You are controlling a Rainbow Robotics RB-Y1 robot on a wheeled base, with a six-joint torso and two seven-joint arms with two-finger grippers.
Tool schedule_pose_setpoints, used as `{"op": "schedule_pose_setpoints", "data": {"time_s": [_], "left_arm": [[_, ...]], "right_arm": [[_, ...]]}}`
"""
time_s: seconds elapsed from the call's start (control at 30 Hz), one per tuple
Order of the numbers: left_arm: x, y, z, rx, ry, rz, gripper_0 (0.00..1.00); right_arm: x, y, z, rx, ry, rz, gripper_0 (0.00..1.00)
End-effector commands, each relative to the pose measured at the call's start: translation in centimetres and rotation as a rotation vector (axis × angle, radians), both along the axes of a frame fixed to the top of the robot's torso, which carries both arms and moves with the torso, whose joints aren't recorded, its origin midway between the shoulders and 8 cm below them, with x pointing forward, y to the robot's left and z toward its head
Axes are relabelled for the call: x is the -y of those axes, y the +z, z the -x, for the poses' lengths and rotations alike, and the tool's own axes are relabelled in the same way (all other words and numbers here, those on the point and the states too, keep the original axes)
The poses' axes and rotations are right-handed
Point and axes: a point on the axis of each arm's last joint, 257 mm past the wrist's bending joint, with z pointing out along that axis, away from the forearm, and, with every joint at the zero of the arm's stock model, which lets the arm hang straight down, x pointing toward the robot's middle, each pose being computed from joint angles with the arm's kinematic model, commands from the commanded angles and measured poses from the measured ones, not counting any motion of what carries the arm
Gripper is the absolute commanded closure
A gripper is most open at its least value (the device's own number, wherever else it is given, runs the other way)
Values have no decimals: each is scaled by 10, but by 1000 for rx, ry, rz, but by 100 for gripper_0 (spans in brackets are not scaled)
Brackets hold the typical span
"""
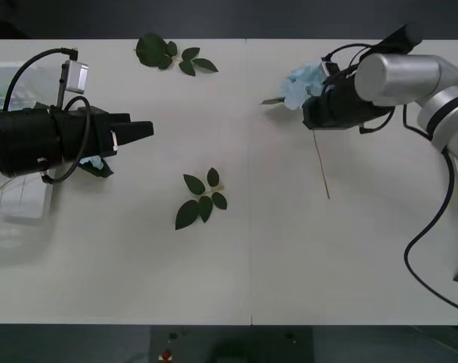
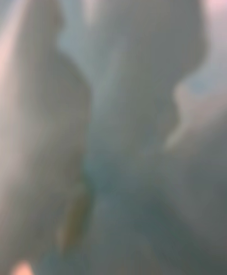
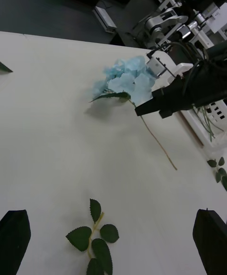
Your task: Put the red flowers into the right box and the blue flowers into the left box
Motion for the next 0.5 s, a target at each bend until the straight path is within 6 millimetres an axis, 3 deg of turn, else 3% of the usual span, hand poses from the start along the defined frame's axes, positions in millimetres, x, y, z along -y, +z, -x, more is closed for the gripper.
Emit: {"op": "schedule_pose_setpoints", "data": {"time_s": [0.03,0.3,0.5], "left_arm": [[-5,2,0,51,-2,-27,0],[1,0,2,48,-12,-16,0],[34,-11,16,-2,-65,58,0]], "right_arm": [[-2,69,-8,62,73,-137,100],[-40,133,25,91,271,-437,100],[-80,166,46,135,398,-627,100]]}}
